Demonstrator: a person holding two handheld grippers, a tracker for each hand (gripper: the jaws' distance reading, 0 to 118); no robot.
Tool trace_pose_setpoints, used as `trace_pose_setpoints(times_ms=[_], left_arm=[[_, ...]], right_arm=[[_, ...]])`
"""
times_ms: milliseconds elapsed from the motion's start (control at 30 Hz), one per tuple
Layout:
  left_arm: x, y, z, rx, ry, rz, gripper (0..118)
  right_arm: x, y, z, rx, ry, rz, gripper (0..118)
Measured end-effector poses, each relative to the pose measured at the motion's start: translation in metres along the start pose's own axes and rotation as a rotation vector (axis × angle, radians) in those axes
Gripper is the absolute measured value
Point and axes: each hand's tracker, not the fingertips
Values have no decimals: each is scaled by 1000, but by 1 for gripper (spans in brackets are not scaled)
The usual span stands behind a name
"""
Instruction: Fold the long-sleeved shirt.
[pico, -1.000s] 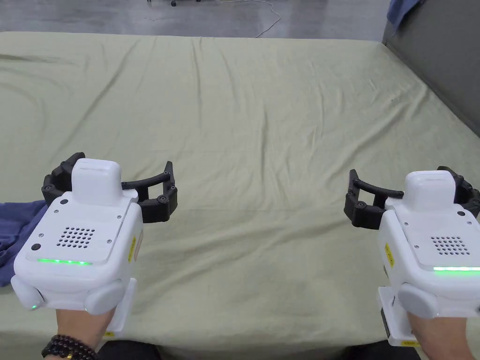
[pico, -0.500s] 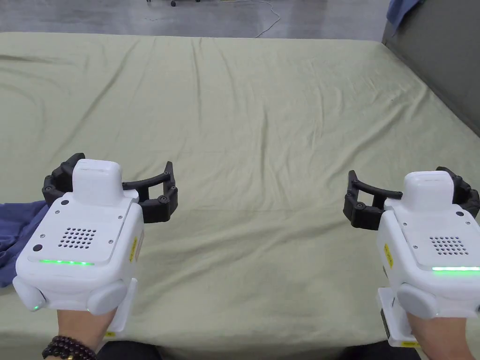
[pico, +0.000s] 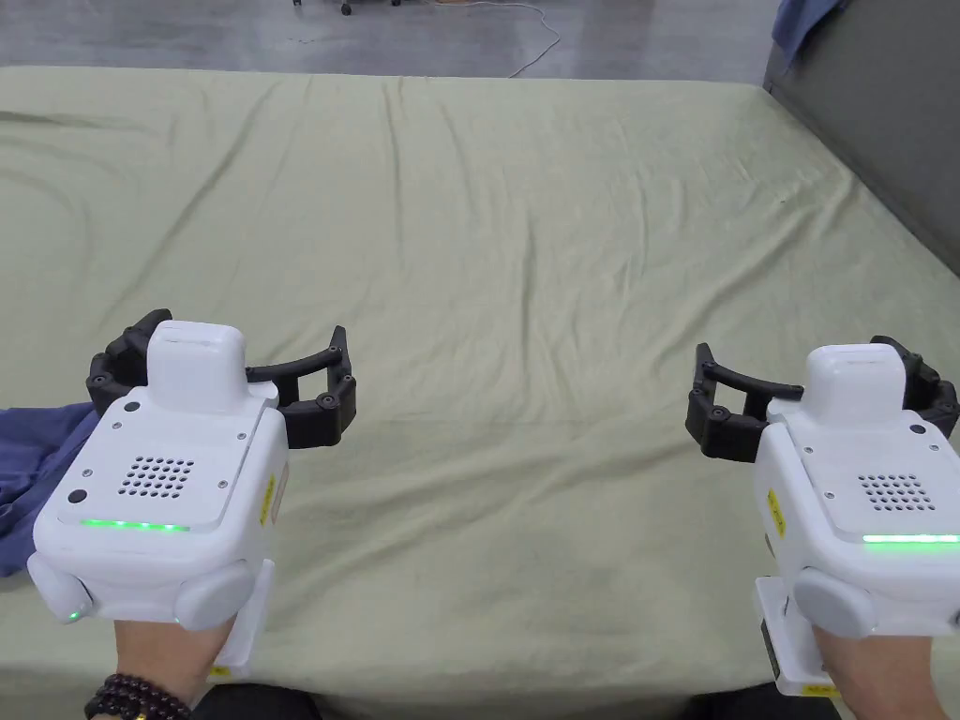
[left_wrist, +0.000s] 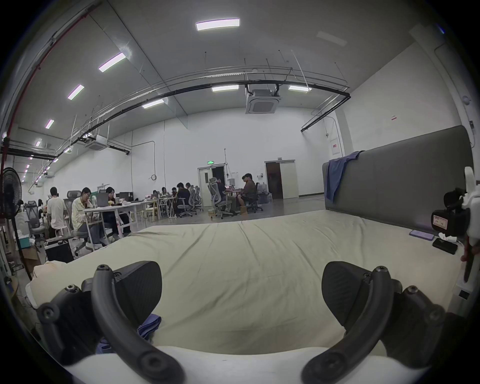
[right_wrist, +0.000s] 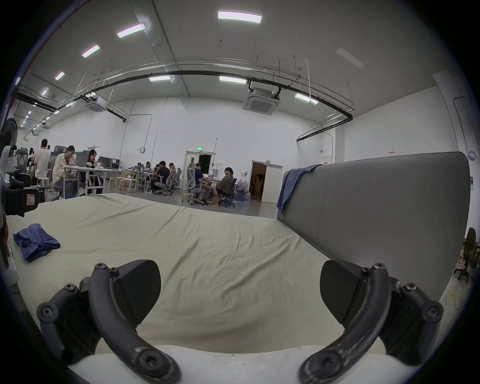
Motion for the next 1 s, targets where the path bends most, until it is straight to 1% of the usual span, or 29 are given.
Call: trace_pose_setpoints(times_ms=[233,567,800,900,967,1000], left_arm=[[0,-1,0,-4,1,0,118],[0,-1,-1,-9,3,-3,118],[0,-1,-2,-16,4,-3,118],[0,-1,-1,-12,5,-1,118],[-1,-1,-2,-14,6,0,118],[-1,-1,-2,-16,7,0,118]], right_arm=[[1,0,-1,0,-11,-1,118],[-2,0,0,-1,5,6,118],[-1,0,0,-4,11,-5,118],[-1,2,-2,-31,4,-29,118],[-1,5,-5,-96,29,-68,118],[-1,9,-8,-138,47,-100,118]])
